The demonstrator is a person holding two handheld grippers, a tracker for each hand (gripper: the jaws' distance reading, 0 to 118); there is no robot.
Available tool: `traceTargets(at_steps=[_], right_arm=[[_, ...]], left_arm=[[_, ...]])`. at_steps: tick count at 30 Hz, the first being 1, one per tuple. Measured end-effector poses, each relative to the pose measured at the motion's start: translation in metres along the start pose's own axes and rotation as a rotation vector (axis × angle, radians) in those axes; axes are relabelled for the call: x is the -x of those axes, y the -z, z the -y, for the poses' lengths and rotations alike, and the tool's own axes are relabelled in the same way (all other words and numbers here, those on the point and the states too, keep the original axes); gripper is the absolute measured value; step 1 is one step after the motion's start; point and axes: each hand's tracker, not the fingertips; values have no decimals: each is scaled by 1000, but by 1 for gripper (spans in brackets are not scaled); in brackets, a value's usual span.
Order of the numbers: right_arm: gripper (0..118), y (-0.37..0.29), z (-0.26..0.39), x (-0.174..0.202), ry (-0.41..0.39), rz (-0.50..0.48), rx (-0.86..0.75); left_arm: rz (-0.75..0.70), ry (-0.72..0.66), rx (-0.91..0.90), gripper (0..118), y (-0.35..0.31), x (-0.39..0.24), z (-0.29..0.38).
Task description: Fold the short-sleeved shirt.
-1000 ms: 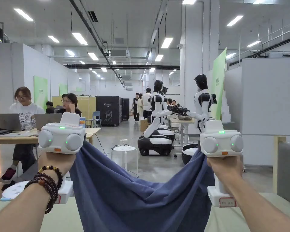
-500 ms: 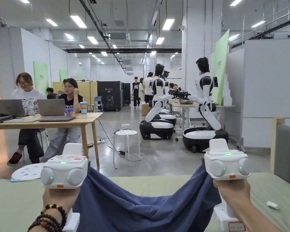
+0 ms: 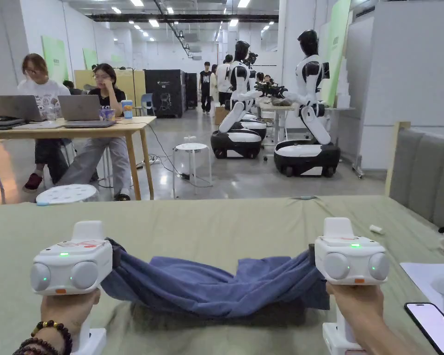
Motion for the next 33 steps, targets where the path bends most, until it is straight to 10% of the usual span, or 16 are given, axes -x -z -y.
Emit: traceTargets(at_steps=[19, 27, 29, 31, 33], right_arm=[[7, -94, 150, -18, -252, 3, 247], [10, -66, 169, -18, -229, 32, 335], [47, -69, 168, -19, -214, 30, 331], [107, -74, 163, -20, -196, 33, 328], [116, -84, 154, -19, -180, 21, 288]], left_arm=[[19, 130, 178, 2, -112, 28, 146], [1, 129, 246, 2, -89, 35, 169], [3, 121, 247, 5, -88, 34, 167], [0, 109, 227, 53, -90, 32, 161], [-36, 116, 182, 99, -92, 28, 152]])
